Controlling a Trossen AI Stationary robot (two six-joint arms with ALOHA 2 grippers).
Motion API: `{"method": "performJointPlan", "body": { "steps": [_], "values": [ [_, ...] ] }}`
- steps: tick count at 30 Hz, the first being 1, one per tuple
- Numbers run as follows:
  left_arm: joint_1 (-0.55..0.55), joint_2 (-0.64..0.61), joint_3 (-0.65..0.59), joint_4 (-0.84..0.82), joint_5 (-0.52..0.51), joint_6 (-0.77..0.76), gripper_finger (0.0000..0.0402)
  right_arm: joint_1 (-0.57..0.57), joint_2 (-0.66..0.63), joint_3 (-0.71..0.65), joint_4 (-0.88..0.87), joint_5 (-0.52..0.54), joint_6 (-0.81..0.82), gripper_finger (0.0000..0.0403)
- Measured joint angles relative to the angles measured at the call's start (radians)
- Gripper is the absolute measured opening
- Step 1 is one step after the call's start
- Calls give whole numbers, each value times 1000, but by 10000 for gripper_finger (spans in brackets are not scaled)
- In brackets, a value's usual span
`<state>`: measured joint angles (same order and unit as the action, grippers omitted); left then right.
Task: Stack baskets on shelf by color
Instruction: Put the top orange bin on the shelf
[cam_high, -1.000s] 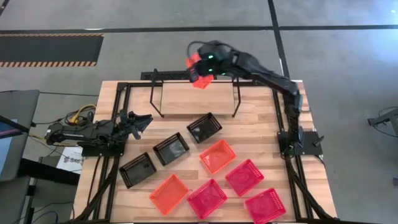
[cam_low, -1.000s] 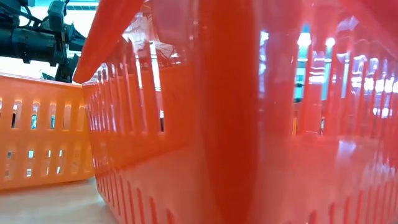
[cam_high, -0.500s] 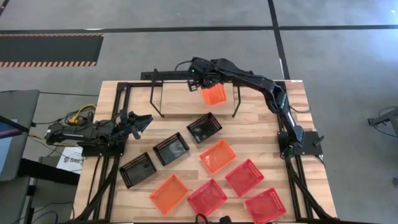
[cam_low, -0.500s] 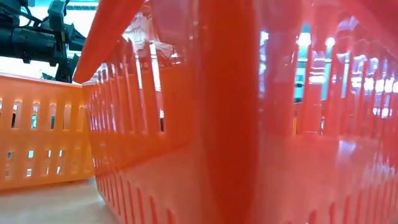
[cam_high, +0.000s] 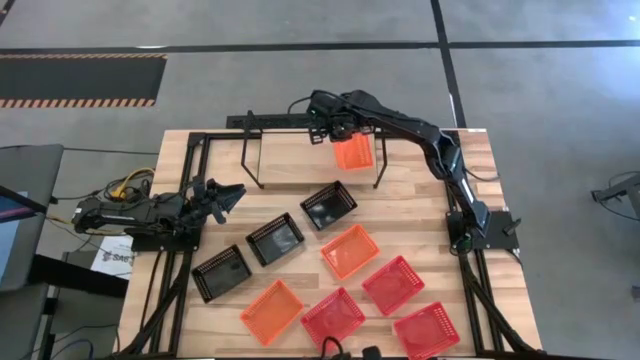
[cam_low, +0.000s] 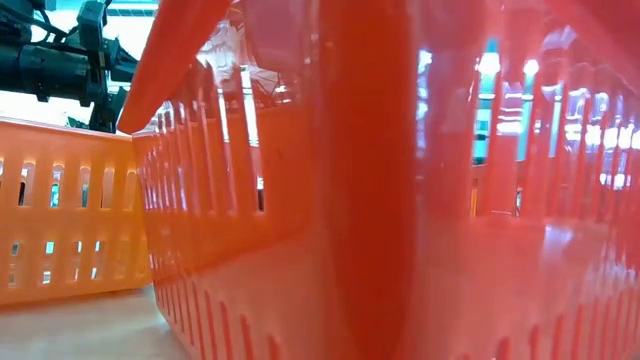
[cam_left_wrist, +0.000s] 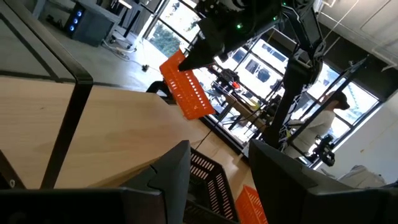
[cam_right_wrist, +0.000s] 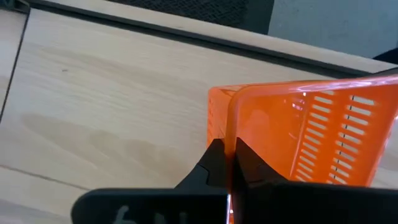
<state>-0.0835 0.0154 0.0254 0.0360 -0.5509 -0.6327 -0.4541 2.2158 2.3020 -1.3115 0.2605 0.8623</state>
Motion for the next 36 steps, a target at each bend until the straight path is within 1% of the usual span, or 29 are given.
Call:
{"method": "performJointPlan", "body": {
  "steps": [5, 14, 26, 29, 33, 36],
  "values": [
    [0, 0, 0, 0, 0, 33, 151, 8, -1, -4, 3, 1, 21, 3],
    [0, 0, 0, 0, 0, 38, 151, -1, 0, -96, 40, -12, 49, 3],
    [0, 0, 0, 0, -2, 37, 151, -20, -1, -97, 41, -35, 46, 5],
    [0, 0, 0, 0, -2, 36, 151, -19, -1, -97, 41, -50, 8, 18],
    [0, 0, 0, 0, 1, 23, 151, -17, -1, -97, 41, -52, 2, 52],
    [0, 0, 0, 0, 10, 20, 151, -18, -1, -97, 41, -52, 2, 64]
  ]
}}
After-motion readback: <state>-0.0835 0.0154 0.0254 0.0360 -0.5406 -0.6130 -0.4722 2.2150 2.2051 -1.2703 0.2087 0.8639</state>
